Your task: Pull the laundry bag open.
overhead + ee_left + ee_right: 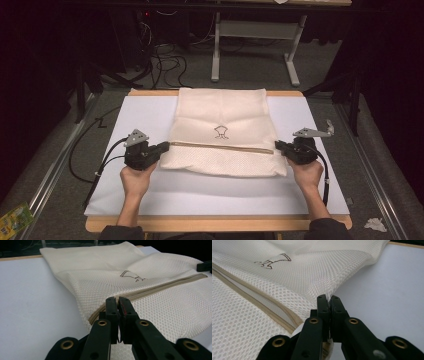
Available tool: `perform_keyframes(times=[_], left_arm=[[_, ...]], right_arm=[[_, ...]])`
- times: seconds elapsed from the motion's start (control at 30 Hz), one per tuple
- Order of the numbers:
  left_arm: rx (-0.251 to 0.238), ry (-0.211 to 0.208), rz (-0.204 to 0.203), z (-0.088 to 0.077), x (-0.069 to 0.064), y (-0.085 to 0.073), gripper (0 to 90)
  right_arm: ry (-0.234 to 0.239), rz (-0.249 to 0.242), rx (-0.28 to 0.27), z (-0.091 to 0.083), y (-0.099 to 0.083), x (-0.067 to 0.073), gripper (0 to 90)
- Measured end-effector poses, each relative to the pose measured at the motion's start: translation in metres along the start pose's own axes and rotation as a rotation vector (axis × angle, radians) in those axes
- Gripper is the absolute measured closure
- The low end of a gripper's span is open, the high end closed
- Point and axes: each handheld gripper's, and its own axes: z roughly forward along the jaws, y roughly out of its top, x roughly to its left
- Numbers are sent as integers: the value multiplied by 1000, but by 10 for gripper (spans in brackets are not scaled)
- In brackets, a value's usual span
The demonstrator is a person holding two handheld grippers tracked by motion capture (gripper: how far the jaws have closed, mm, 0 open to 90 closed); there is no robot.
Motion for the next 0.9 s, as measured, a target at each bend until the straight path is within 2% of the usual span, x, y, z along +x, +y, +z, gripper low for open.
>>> perform_keyframes(times=[0.17,0.33,0.4,0.47,0.57,0.73,0.9], left_arm=[[-4,13,0,-6,5,2,873],[-8,16,-5,-9,8,4,873],[-15,23,-2,-11,9,4,873],[-10,40,-4,-13,10,3,873],[12,63,21,-21,10,0,874],[22,72,-8,-21,16,-4,874],[29,76,17,-20,13,-7,874]], right_arm=[[-1,-9,1,2,1,2,894],[0,8,0,0,0,1,893],[-2,-3,-2,-1,2,2,894],[-12,-17,5,0,4,4,895],[-21,-36,20,3,7,4,895],[-17,-39,12,6,8,9,895],[-6,-31,-11,-1,9,6,896]])
